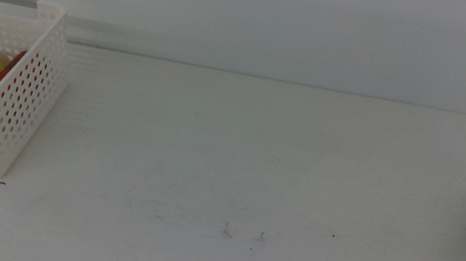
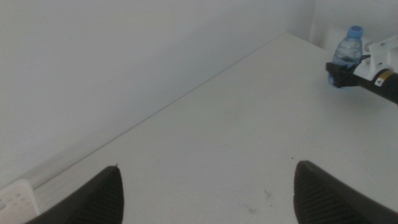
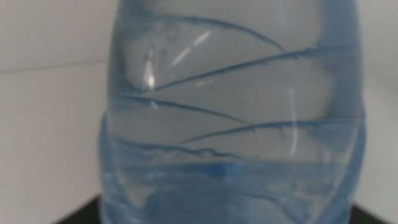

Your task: Use arms to grab the bottles and put them into the dustbin to the left of the table.

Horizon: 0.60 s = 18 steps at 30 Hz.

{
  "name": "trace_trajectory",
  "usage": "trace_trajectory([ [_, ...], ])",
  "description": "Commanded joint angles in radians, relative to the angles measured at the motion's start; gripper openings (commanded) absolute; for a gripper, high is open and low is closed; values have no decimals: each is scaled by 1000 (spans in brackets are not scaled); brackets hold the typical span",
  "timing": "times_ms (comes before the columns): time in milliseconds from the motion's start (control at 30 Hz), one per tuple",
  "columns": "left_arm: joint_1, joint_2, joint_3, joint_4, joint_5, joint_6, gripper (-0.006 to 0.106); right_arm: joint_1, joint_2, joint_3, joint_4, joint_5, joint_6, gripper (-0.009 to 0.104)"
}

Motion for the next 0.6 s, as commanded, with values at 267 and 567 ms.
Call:
trace_trajectory([
  [267, -1, -2, 1, -4, -12, -5, 94, 429, -123, -220, 83, 292, 12, -2],
  [567, -1, -2, 1, -4, -12, -5, 94, 720, 143, -717, -1, 565, -15, -3],
])
